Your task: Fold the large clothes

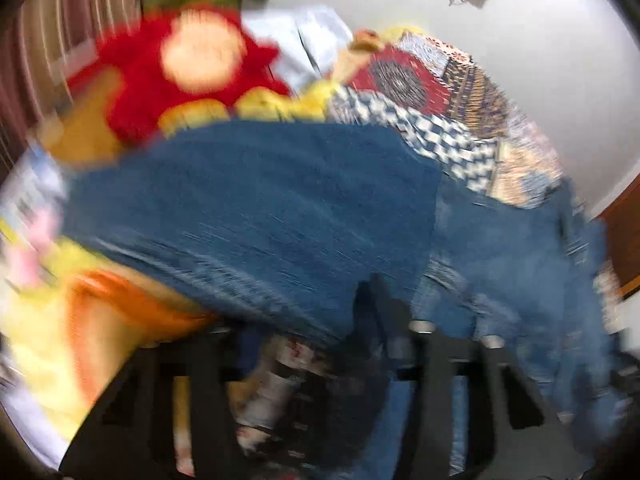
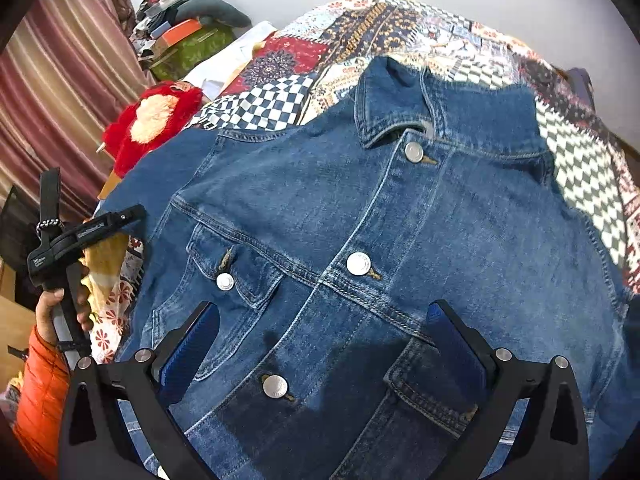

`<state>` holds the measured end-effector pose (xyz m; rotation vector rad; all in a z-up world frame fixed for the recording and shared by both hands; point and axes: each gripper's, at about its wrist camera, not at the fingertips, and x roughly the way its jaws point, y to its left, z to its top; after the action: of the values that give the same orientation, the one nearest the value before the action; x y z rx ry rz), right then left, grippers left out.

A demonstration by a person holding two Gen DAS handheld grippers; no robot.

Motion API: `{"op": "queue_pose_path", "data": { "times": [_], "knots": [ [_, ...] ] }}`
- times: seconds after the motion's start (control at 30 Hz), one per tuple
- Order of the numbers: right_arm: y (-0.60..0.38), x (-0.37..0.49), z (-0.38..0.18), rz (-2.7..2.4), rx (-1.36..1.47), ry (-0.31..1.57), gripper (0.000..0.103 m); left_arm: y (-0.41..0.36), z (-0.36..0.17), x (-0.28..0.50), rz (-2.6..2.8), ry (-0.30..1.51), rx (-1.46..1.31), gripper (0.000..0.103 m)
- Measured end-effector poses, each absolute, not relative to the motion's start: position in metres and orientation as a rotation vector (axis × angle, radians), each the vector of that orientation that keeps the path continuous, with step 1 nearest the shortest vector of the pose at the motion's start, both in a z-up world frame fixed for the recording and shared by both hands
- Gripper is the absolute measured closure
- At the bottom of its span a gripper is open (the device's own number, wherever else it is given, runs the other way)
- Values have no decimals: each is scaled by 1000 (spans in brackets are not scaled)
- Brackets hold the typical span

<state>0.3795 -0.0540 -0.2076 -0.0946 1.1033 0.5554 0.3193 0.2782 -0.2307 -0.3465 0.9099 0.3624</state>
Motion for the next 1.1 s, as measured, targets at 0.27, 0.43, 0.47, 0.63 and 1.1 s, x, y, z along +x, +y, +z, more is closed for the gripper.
{"op": "queue_pose_path", "data": {
  "times": [0.27, 0.43, 0.47, 0.63, 1.1],
  "knots": [
    [-66, 365, -175, 554, -104, 1026, 0, 245, -179, 332, 403, 766, -67, 85],
    [-77, 350, -153, 551, -108, 973, 0, 215, -161, 326, 268, 726, -59, 89],
    [-79, 347, -148, 551, -111, 963, 0, 208, -163, 326, 228, 738, -60, 89],
    [-86, 332, -135, 552, -127, 924, 0, 175, -195, 329, 123, 846, -68, 89],
    [-94, 314, -126, 537, -191, 879, 0, 240, -215, 331, 146, 910, -411, 37]
  ]
}}
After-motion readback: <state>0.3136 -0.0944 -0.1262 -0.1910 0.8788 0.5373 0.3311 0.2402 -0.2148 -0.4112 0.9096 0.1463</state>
